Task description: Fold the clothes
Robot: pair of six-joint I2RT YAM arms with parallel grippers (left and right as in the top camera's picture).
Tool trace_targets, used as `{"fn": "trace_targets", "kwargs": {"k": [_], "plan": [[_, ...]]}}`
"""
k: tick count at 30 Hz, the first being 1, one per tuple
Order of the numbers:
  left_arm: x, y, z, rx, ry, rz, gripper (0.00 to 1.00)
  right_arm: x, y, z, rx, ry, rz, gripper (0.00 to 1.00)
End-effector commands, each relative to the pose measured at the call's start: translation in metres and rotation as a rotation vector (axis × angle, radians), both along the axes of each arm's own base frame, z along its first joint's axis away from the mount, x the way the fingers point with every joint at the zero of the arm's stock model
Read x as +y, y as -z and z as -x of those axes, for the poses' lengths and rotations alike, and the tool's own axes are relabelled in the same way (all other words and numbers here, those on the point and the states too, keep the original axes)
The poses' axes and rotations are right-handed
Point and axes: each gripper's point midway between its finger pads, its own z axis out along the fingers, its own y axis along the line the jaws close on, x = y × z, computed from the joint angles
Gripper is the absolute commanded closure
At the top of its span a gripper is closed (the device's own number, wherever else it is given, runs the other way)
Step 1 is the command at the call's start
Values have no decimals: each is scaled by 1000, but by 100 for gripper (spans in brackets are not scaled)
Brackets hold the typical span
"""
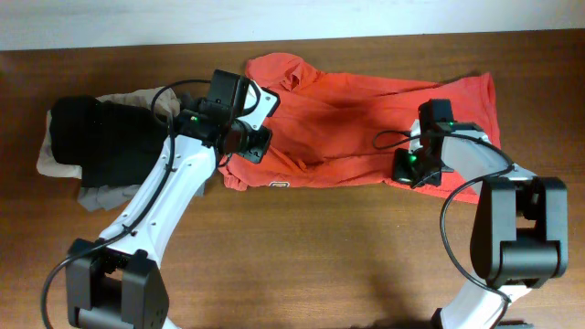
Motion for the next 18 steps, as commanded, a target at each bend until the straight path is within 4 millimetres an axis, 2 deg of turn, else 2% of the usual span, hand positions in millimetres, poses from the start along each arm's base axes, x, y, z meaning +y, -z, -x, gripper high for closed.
{"fn": "trace_targets", "kwargs": {"k": [1,5,11,15,18], "plan": [[-3,-10,-3,-26,8,9,88,-2,25,32,99,31,29,96],[-3,-10,-3,-25,8,9,88,0,26,47,154,33,21,96],[-3,-10,-3,-24,9,10,80,0,11,63,200,32,22,96],[-3,-10,-3,-22,10,12,64,-1,6,51,142,33,25,96],[-3,-10,-2,-19,10,11,57,-1,-3,37,82,33,24,96]]}}
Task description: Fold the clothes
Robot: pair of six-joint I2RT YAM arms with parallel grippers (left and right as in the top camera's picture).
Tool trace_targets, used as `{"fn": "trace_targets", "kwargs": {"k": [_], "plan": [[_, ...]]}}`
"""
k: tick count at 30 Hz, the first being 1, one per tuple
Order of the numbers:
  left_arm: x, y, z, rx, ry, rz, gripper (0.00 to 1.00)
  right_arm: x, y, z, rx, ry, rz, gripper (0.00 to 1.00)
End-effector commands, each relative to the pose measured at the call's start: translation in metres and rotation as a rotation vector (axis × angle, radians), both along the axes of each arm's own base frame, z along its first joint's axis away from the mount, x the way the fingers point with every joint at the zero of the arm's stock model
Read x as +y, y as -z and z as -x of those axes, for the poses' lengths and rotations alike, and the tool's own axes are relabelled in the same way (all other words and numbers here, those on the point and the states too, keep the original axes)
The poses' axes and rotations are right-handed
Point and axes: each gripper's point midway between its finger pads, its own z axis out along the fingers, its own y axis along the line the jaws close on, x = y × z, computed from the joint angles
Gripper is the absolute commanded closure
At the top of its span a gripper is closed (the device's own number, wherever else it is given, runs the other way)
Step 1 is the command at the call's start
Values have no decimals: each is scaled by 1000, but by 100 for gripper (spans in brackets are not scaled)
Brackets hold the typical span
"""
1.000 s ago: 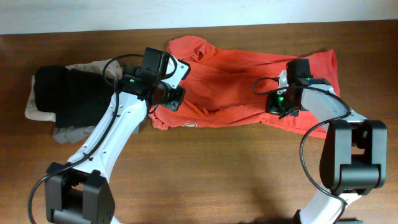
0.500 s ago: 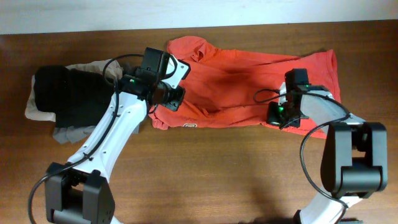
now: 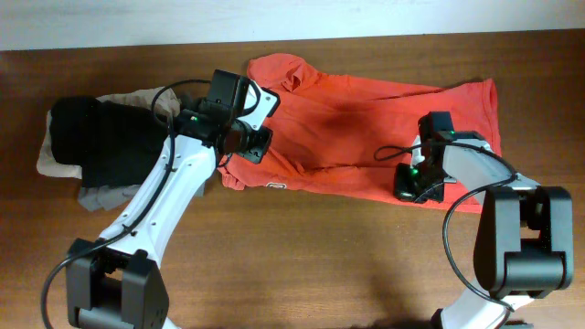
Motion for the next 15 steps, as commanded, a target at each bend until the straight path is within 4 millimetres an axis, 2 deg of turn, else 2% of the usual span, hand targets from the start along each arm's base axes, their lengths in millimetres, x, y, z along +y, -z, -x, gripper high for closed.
{"fn": "trace_targets", "kwargs": {"k": [1,3,8,15], "plan": [[-3,-10,-2,-18,10,11,56,-1,-6,-7,-39,3,23,96],[-2,-9,0,-11,10,8,55,5,-13,-14,-64,-9,-12,96],[-2,-9,0,-12,10,7,55,21,-19,-18,-88,-58,-111,96],[-3,-9,-1,-16,10,9,55,21,-20,-33,-159,-83,-105,96]]}}
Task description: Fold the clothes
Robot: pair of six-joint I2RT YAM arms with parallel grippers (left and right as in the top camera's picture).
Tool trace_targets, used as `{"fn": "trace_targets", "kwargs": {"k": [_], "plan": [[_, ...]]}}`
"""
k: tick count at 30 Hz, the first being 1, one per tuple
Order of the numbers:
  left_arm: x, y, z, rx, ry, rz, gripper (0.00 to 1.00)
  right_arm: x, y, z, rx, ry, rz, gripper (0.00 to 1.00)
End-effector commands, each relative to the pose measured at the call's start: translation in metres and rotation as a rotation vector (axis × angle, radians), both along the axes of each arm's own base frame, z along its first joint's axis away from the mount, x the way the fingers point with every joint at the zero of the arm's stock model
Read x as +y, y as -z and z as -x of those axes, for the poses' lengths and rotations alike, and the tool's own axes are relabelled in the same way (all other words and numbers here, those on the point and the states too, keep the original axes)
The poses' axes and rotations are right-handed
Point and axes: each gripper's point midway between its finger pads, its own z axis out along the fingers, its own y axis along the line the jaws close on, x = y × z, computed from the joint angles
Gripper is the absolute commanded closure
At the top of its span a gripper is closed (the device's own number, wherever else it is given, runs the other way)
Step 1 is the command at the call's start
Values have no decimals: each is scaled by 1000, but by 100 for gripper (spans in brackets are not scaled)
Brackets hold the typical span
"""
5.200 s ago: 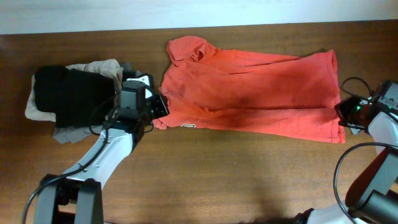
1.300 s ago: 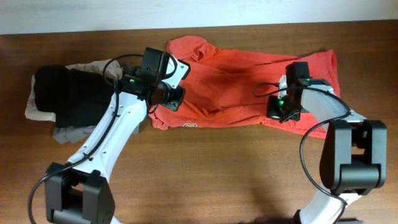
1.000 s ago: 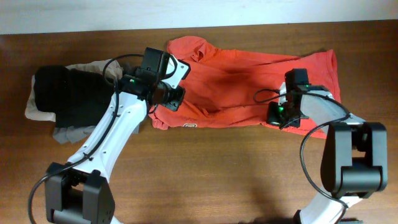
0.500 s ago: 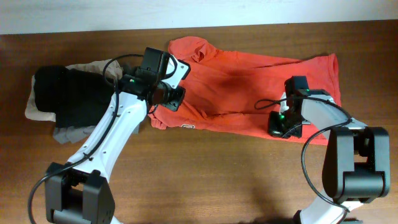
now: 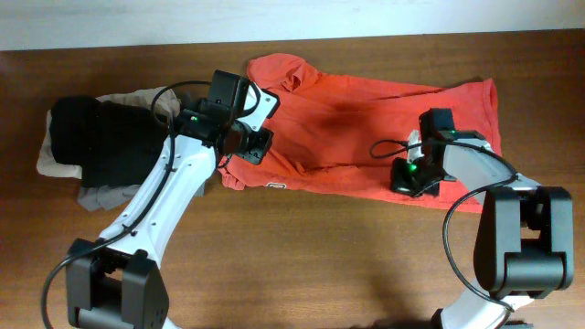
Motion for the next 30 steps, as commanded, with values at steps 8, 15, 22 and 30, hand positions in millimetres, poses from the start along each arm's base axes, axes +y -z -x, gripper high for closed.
{"fn": "trace_targets", "kwargs": {"k": [8,15,22,30], "plan": [[-3,-11,-4,-28,10,13,55,6,-19,-39,-175,-22,-14,96],[-4,-11,-4,-29,10,13,54,5,-31,-65,-278,-24,-10,96],[-3,-11,-5,-34,8,12,54,28,-72,-58,-235,-100,-144,96],[-4,-13,-8,-49,9,17,54,62,-61,-12,-117,-311,-154,96]]}}
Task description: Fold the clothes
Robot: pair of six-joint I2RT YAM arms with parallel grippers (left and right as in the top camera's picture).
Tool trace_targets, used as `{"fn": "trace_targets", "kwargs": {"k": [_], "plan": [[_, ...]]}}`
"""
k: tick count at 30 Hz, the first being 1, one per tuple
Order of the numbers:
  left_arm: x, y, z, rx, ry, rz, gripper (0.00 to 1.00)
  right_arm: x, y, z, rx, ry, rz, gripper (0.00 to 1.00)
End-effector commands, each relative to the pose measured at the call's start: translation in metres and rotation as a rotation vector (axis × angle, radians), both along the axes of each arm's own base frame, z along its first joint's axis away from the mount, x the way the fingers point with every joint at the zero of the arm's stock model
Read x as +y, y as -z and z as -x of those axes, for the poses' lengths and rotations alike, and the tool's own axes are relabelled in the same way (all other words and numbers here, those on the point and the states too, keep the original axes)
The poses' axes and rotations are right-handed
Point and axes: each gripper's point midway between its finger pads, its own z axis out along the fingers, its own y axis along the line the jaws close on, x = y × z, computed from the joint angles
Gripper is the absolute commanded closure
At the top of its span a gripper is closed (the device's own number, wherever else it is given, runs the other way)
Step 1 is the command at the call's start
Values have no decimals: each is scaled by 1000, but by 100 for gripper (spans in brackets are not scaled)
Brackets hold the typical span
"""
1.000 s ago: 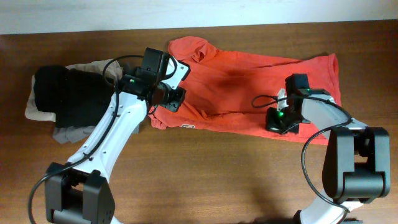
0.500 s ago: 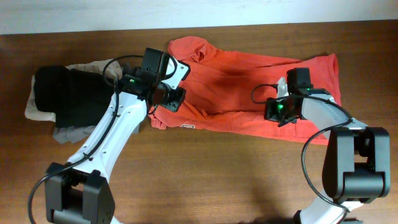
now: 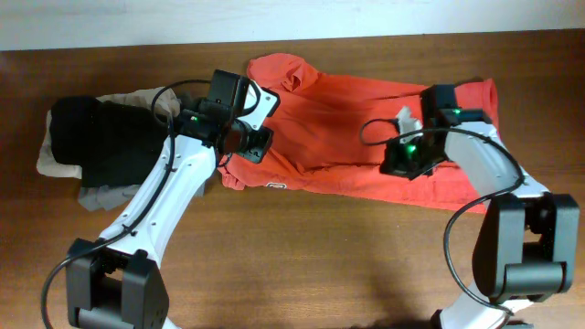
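An orange shirt lies spread across the back of the table, its collar at the back left and its front hem running slantwise to the front right. My left gripper is down on the shirt's left end, beside a bunched fold carrying a white label. My right gripper is over the shirt's right half, a little behind the front hem. The fingers of both grippers are hidden under their own bodies, so I cannot tell whether either holds cloth.
A heap of other clothes sits at the left: a black garment on top of beige cloth and grey cloth. Bare wooden table lies in front of the shirt. The arm bases stand at the front left and front right.
My right gripper has moved back and slightly left, away from the front hem and toward the shirt's middle. The hem stays where it lay. The left arm has not moved.
At first the shirt's right front hem lay further back, with my right gripper on it. Then the gripper was nearer the front and the hem stretched forward with it. It then edged back, and now sits further back still. The left gripper stayed on the left end throughout.
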Motion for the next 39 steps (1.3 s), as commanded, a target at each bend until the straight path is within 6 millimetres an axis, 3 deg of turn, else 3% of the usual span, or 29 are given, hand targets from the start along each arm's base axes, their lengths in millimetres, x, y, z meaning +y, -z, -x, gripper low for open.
{"fn": "trace_targets", "kwargs": {"k": [1,4,10,19,28,32,36,39], "plan": [[-3,-11,-5,-35,8,12,54,28,-1,12,-53,-194,8,96],[-3,-12,-6,-39,7,13,54,45,4,17,-97,-326,32,96],[-3,-12,-7,-42,7,15,54,60,17,17,-146,-480,192,96],[-4,-14,-9,-53,7,18,54,83,21,20,-218,-663,197,96],[-2,-17,-15,-80,-5,12,53,84,45,26,-167,-719,195,96],[-3,-24,-19,-98,-5,18,45,85,51,22,-171,-718,197,96],[-4,-27,-21,-105,-5,20,44,83,51,8,-220,-705,237,96],[-4,-26,-20,-102,-5,19,44,67,51,-16,-265,-616,370,96]]}}
